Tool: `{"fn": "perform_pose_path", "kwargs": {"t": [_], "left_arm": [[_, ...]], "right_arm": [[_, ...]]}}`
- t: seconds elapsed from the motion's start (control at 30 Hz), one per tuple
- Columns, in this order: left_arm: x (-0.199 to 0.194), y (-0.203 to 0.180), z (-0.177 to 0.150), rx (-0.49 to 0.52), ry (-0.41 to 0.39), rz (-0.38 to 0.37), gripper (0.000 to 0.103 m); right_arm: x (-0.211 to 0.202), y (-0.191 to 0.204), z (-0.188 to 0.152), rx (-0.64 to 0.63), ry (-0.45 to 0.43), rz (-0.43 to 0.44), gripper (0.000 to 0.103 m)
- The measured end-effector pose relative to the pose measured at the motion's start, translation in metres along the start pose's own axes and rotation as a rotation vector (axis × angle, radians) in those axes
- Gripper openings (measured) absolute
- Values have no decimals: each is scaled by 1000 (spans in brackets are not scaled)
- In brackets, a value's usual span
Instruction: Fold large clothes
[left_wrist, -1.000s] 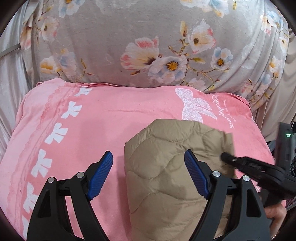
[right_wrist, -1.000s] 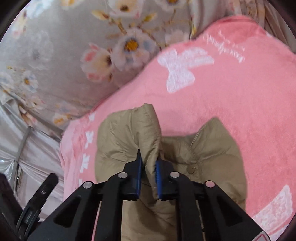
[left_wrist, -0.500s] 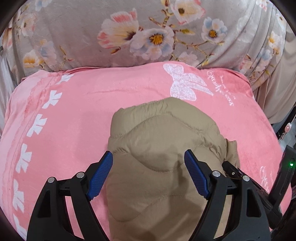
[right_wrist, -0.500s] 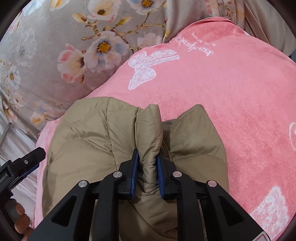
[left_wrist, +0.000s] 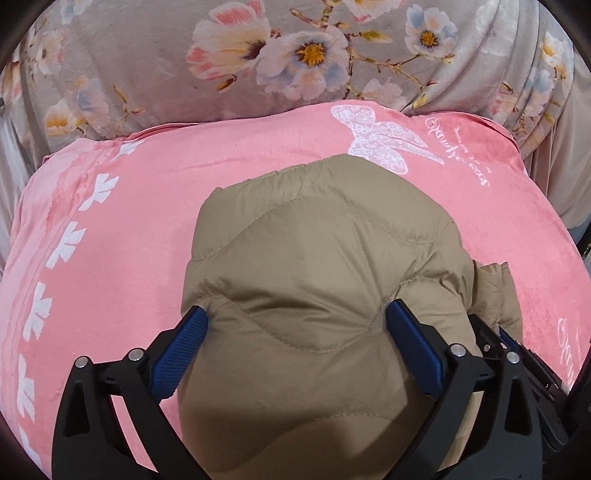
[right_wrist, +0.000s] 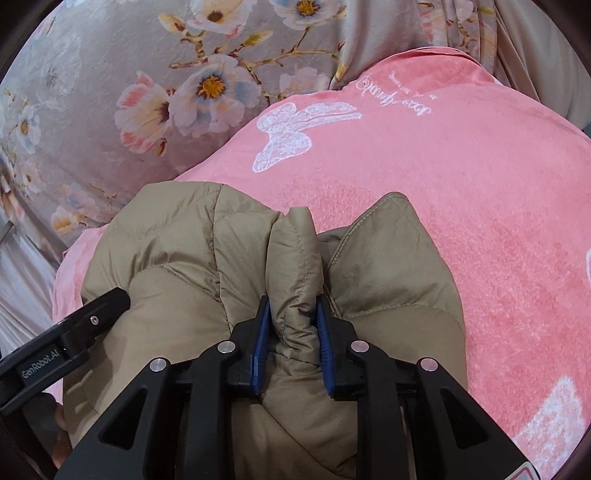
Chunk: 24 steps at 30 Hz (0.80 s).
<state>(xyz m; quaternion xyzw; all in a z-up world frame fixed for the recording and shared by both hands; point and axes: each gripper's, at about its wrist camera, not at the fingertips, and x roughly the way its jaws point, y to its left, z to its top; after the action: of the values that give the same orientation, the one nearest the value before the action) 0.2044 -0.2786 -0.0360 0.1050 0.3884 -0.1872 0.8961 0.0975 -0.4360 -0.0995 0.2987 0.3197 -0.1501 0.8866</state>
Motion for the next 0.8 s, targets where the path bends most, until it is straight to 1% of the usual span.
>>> {"fn": "perform_pose_path", "kwargs": {"t": [0.07,0.33,0.53,0.8], "left_arm": [[3,-1,-2,-3,-9,-1,98],[12,-4,-6,-3,-22,10,98],[17,-7,-9,5,-44,31,98],[18,-6,-11,4,-49,28,98]], "right_arm": [[1,-2,-1,4,-4,6,20],[5,-4,-3,12,-3,14,20],[5,-5,-3,8,-3,11,20],[5,-6,-3,7,-5,11,21]]}}
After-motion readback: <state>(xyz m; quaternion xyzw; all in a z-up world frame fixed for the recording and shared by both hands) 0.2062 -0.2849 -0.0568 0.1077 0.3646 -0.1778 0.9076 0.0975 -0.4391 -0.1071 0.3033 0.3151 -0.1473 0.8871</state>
